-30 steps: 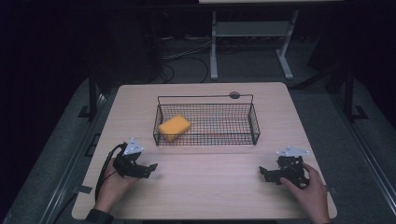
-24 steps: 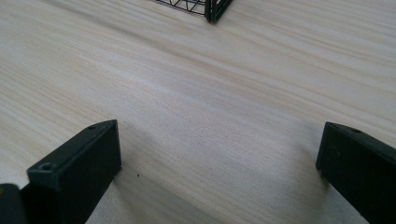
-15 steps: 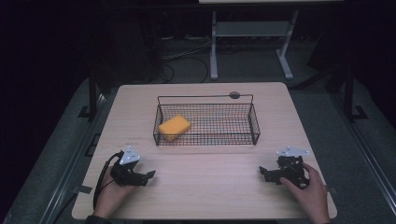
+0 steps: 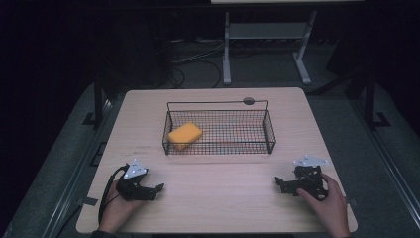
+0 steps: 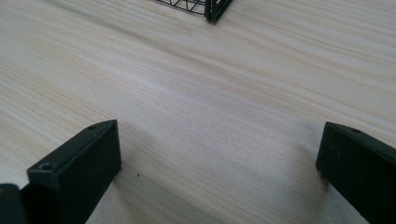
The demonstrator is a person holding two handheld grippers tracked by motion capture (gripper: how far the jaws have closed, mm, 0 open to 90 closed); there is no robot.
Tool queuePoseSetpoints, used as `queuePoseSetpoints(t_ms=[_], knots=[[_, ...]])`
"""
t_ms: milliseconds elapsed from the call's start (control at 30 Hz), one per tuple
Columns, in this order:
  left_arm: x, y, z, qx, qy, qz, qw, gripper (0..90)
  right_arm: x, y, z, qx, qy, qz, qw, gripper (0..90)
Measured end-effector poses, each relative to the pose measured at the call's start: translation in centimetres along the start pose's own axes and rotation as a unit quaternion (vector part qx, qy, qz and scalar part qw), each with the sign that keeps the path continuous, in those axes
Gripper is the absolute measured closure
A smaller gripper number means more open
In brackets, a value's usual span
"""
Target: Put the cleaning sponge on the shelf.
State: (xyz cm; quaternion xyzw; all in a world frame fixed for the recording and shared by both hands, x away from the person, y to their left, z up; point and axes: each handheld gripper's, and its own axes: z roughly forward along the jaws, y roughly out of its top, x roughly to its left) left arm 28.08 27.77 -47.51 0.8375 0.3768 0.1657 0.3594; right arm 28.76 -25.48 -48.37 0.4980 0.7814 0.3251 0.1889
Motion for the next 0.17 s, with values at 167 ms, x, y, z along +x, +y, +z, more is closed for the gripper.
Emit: queuePoseSetpoints(t_ms=[167], knots=[[0.05,-0.01,-0.02,0.001,-0.001,0.002,1.0,13.4,0.0,0.0,0.0,0.0,0.0,0.0,1.0,0.0]])
